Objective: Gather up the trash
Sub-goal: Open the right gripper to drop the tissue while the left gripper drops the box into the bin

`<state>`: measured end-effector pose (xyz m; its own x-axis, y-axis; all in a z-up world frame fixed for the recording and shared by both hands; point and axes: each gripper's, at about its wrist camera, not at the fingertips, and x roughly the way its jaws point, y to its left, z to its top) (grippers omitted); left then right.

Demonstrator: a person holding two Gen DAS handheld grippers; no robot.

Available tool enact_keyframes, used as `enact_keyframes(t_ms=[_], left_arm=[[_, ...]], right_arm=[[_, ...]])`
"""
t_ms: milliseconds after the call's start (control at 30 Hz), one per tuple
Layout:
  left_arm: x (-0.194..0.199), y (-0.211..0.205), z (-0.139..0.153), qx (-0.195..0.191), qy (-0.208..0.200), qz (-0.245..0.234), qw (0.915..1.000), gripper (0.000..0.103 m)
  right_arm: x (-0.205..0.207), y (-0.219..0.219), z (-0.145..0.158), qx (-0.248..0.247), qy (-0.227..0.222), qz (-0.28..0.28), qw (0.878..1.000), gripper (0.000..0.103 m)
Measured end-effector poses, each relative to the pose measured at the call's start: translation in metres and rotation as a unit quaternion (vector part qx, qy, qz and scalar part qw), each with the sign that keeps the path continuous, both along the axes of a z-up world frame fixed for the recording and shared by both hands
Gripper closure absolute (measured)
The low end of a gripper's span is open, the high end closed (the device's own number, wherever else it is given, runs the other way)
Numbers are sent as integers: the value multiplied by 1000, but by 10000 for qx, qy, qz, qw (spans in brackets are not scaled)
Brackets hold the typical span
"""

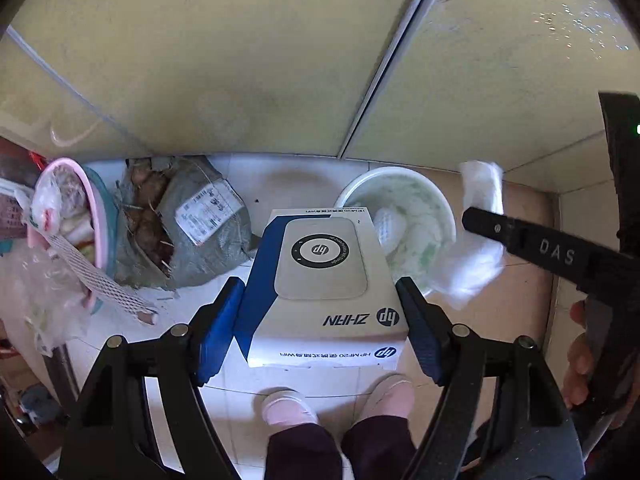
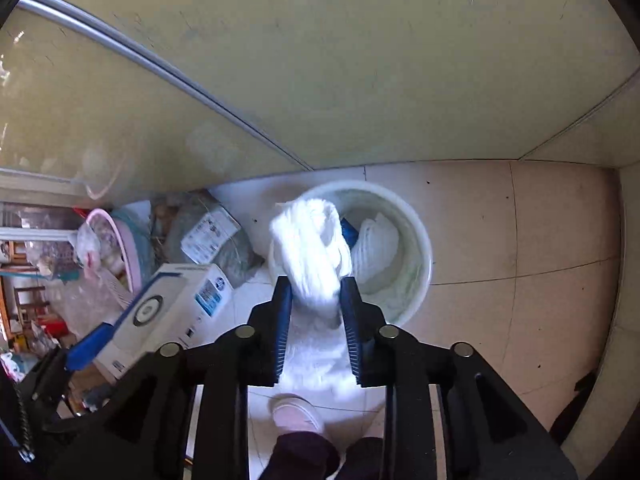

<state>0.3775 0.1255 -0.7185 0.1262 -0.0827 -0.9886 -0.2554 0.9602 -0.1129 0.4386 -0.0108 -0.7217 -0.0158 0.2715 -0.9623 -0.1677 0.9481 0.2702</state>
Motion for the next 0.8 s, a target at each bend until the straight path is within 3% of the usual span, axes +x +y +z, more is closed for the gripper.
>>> enact_keyframes(t_ms=[33, 100, 200, 433, 800], left_arm=[[1, 1, -4, -48, -2, 39, 10000, 27], [3, 1, -6, -73, -13, 91, 9999, 27], [6, -3, -11, -62, -13, 68, 10000, 27], [21, -24, -29, -45, -9, -226, 9997, 27], [50, -66, -73, -414, 91, -506, 9978, 27]], right_arm=[[2, -3, -1, -8, -47, 17, 10000, 74], [3, -8, 0, -4, -163, 12, 9999, 60], [3, -16, -7, 25, -275, -33, 9996, 50], [7, -39, -10, -126, -418, -102, 9990, 50], [0, -84, -11, -227, -350, -327, 9986, 50]])
